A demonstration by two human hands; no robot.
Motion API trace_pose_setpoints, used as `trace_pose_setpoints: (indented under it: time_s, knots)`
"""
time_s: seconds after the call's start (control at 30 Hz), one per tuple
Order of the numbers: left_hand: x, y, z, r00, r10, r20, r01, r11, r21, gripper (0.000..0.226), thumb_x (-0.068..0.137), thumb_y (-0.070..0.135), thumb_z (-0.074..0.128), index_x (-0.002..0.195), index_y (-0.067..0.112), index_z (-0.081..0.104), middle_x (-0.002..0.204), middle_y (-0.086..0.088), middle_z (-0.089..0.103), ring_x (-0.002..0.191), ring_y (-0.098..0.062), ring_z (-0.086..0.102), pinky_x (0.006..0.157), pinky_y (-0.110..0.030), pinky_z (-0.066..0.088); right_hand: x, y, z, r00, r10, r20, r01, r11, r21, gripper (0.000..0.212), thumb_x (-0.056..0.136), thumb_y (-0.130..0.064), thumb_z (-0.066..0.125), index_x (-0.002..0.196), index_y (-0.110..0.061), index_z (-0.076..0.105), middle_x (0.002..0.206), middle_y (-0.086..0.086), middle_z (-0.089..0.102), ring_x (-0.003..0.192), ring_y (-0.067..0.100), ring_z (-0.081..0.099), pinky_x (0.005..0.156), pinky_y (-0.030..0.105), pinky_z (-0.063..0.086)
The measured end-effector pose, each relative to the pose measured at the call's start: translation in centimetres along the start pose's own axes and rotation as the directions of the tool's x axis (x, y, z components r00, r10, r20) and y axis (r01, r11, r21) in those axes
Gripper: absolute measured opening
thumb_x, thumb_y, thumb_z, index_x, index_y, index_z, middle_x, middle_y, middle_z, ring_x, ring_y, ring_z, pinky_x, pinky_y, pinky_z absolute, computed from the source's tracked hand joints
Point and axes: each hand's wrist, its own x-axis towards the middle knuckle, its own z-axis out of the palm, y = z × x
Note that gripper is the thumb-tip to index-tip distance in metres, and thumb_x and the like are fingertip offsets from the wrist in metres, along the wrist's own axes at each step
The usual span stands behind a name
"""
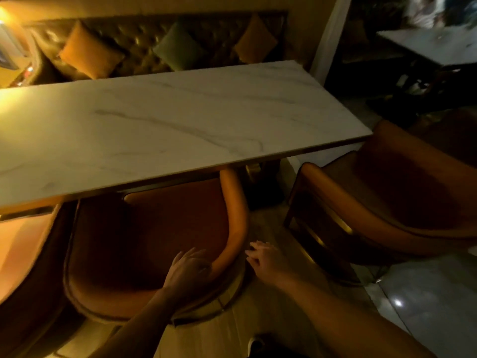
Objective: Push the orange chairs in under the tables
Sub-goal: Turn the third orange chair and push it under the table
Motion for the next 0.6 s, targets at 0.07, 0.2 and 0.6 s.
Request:
trace_pose_setpoints:
  time_s: [0.07, 0.2, 0.6]
  knots:
    - [2.5, 2.6, -1.3, 0.996, 0.049, -0.071, -0.054, 0.996, -0.065, 0.011, 0.095, 0.038, 0.053, 0.098, 0.045, 0.061, 0.145, 0.014, 0.043, 0.143, -0.011, 0.022, 0.118, -0.042, 0.01, -0.5, 2.4, -2.5, 0.998, 0.01, -0.062, -0.009, 1.0, 0.022, 0.028, 0.099, -0.029, 0.049, 0.116, -0.017, 0.067, 0.148, 0.004, 0.043, 0.139, 0.017, 0.031, 0.115, 0.033, 0.016]
    - [7.9, 8.0, -4.1, 0.962, 0.176, -0.207, -0.199, 0.975, -0.097, 0.012, 0.086, 0.047, 0.063, 0.097, 0.043, 0.059, 0.14, 0.01, 0.05, 0.141, -0.016, 0.03, 0.116, -0.044, 0.019, -1.7, 6.6, -7.1, 0.968, 0.071, -0.243, -0.06, 0.997, 0.05, 0.019, 0.089, -0.034, 0.065, 0.092, -0.015, 0.07, 0.141, 0.003, 0.051, 0.134, 0.012, 0.038, 0.112, 0.032, 0.023]
    - [18.3, 23.9, -11.3, 0.827, 0.53, -0.186, -0.518, 0.848, 0.115, 0.074, 0.09, 0.069, 0.037, 0.152, 0.033, 0.018, 0.16, 0.01, 0.01, 0.147, -0.01, -0.002, 0.118, -0.039, -0.001, -5.3, 13.9, -17.8, 0.826, 0.325, -0.461, -0.349, 0.937, 0.035, 0.079, 0.088, -0.062, 0.05, 0.151, -0.029, 0.017, 0.16, -0.001, 0.014, 0.146, 0.022, 0.011, 0.116, 0.043, 0.016]
